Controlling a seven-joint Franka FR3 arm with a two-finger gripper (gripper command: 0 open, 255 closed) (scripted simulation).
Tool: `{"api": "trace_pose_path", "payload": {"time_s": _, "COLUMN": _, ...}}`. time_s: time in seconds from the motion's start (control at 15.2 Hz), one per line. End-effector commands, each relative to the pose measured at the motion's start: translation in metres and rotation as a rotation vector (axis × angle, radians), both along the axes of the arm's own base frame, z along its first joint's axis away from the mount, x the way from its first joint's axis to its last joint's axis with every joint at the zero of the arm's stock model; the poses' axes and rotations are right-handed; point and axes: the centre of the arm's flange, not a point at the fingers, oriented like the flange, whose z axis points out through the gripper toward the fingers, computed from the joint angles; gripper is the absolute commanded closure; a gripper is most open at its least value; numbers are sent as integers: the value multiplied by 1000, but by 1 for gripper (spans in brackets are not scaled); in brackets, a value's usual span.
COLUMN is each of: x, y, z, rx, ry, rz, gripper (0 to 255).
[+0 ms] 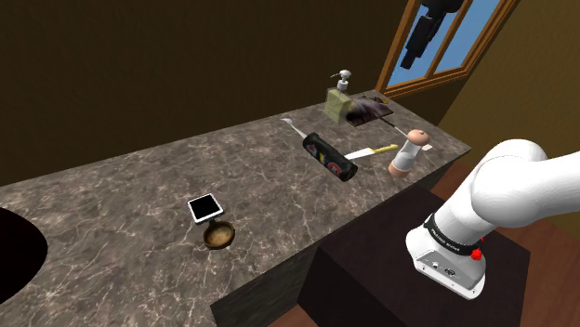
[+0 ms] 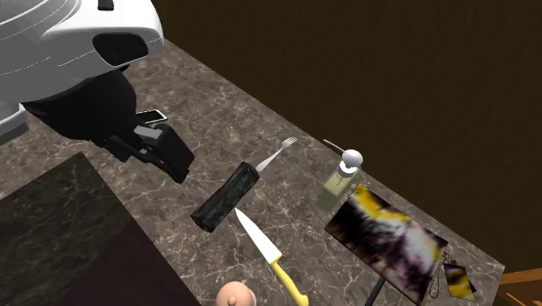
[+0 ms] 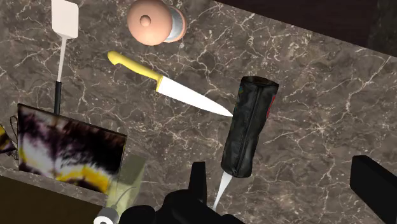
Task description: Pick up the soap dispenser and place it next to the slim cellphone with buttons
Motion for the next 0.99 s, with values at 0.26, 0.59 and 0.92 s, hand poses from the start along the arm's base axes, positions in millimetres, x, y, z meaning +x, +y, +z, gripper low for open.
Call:
{"api": "trace_pose_path", "payload": {"time_s": 0.26, "x": 26, "y": -26, "z": -35, "rx": -6, "ry": -16, "rz": -6, "gripper": 0}}
{"api": "trace_pose_path", "payload": {"time_s": 0.59, "x": 59, "y": -59, "z": -79, "rx": -14, "ry": -36, "rz": -15, "gripper": 0}}
{"api": "trace_pose_path", "payload": {"time_s": 0.92, "x": 93, "y": -93, "z": -121, "rx": -21, "ry": -57, "rz": -23, "gripper": 0}}
